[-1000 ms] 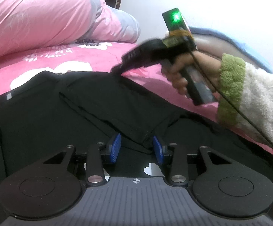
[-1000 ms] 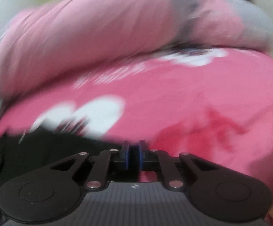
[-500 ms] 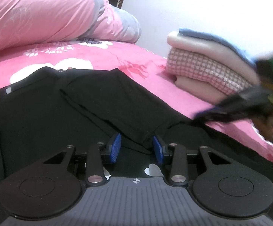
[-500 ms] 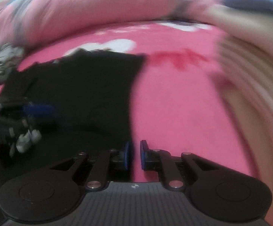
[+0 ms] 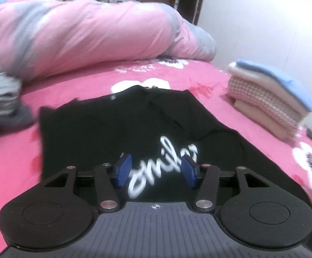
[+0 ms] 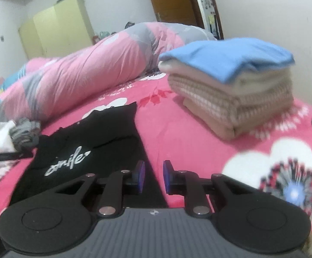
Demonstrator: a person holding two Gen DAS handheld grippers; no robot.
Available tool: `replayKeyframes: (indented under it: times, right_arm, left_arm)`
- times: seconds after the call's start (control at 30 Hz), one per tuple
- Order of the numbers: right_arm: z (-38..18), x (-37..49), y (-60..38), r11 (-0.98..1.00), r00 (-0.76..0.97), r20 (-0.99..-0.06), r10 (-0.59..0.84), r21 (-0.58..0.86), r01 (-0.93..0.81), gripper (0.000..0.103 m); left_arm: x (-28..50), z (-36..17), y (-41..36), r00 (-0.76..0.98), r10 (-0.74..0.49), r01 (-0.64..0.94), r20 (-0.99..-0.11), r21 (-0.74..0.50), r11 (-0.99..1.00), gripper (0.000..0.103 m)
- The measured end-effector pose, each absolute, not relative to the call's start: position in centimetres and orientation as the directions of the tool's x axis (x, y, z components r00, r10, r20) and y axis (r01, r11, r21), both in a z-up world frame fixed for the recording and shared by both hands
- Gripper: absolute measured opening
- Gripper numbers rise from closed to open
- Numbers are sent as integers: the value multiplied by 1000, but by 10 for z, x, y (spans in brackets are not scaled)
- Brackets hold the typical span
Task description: Fold clothes
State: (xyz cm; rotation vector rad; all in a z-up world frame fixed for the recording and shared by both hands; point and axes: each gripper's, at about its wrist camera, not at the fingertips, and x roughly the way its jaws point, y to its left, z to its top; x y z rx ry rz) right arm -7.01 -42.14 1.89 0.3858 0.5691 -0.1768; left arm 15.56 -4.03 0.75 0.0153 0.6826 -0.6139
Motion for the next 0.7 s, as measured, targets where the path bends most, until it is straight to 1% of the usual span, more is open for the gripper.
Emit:
replayKeyframes:
  times: [0.1, 0.17, 0.3, 0.4, 0.43, 0.5, 0.63, 0.7]
  right_arm:
    - [3, -72, -419, 899, 826, -563, 29, 376, 225, 19]
    - [-11, -65, -413, 899, 812, -581, 56, 383, 212, 19]
    - [-36, -55, -415, 910, 769, -639, -24, 303, 281, 19]
    - [-57, -68, -424, 905, 723, -690, -18, 296, 305, 19]
    - [-59, -81, -425, 909, 739, -674, -19, 295, 293, 19]
    - [-59, -107, -424, 907, 739, -673, -33, 291, 306, 20]
    - [-59, -153, -429, 847, 702, -709, -76, 325, 420, 22]
    - [-58, -171, -430, 808, 707, -702, -88, 364, 463, 23]
  left_arm:
    - [115, 11, -8, 609, -527, 512, -592, -214, 832, 55]
    - [89, 6, 7, 621, -508, 487, -596, -214, 847, 55]
    - [51, -19, 32, 638, -463, 398, -615, -251, 882, 55]
    - [25, -43, 54, 633, -429, 328, -644, -279, 902, 55]
    - [14, -52, 61, 630, -400, 305, -666, -262, 916, 55]
    - [-6, -61, 75, 625, -374, 278, -685, -252, 927, 55]
    - [-44, -63, 99, 642, -371, 264, -670, -262, 928, 55]
    - [-51, -65, 104, 635, -379, 258, -674, -277, 925, 55]
